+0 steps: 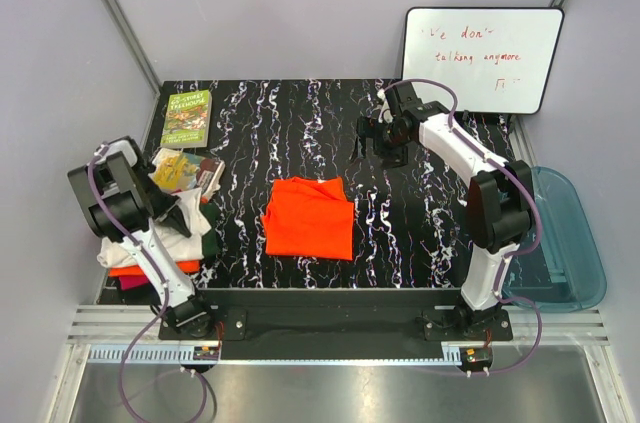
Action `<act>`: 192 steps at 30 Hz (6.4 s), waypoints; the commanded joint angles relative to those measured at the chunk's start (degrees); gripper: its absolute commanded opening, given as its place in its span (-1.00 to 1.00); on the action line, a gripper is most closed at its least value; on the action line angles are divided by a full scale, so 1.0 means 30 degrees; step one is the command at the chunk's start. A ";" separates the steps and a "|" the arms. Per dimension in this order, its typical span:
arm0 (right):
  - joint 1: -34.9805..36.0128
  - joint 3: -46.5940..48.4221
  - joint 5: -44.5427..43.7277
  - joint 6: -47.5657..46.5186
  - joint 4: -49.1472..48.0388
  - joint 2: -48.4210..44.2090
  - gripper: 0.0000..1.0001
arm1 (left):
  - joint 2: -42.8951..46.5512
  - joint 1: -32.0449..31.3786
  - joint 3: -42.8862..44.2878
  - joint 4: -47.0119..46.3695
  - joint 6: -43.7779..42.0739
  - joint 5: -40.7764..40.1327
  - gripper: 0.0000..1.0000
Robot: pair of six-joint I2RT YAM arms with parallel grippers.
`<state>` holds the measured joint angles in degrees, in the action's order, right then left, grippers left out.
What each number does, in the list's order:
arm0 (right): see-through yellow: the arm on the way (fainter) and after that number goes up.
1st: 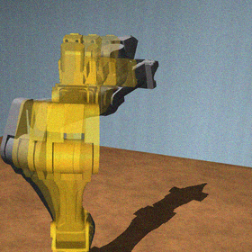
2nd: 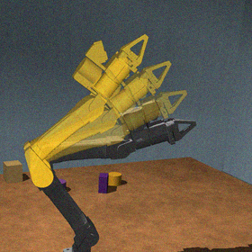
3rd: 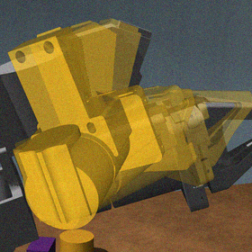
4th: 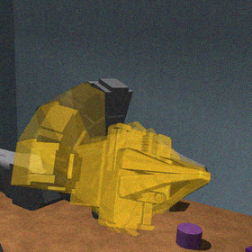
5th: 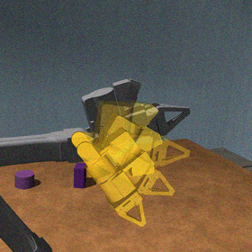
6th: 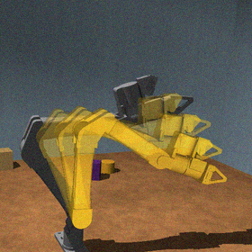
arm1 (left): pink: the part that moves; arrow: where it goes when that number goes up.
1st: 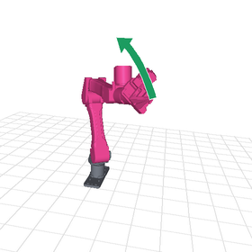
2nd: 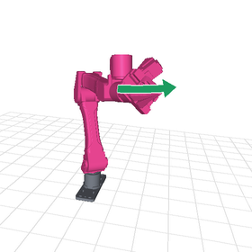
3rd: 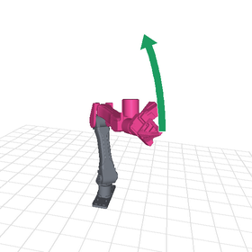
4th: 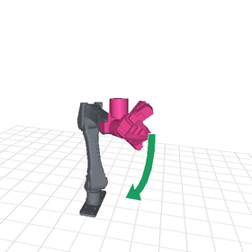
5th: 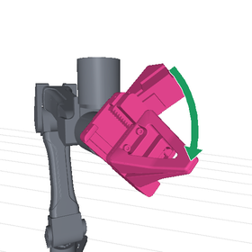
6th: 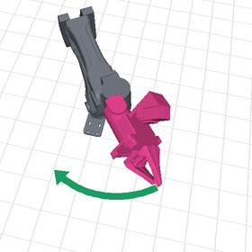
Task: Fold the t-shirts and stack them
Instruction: Neatly place the folded tshirt to the corner
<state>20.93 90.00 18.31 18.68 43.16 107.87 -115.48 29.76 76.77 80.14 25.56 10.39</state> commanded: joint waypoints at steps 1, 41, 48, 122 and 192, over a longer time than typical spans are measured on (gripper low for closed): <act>-0.0120 0.0645 0.0461 0.0015 0.0058 -0.0597 0.99 | -0.2372 -0.2152 0.1739 -0.7524 -0.0113 0.2540 -1.00; -0.0267 0.0119 0.1164 -0.0542 -0.0089 -0.0480 1.00 | 0.9400 -0.2426 -0.2088 -0.4561 -0.0055 0.1593 -1.00; -0.0267 -0.0379 0.1193 -0.0659 -0.0206 -0.0597 1.00 | 0.9636 -0.1248 -0.7126 -0.6816 0.0619 0.5440 -1.00; 0.4099 0.2345 -0.2674 -0.1568 0.5595 0.7020 -1.00 | 0.1113 -1.8706 -0.1246 -1.2560 0.1352 0.2130 0.76; 0.4098 -0.0907 -0.1151 -0.1978 0.1406 0.1688 0.99 | 1.5641 -0.5556 -0.2820 -0.0579 0.0591 -0.4372 -1.00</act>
<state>33.36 86.17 13.21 13.06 48.64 112.60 -70.59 11.44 72.44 77.49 29.36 -2.00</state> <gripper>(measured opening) 0.994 0.094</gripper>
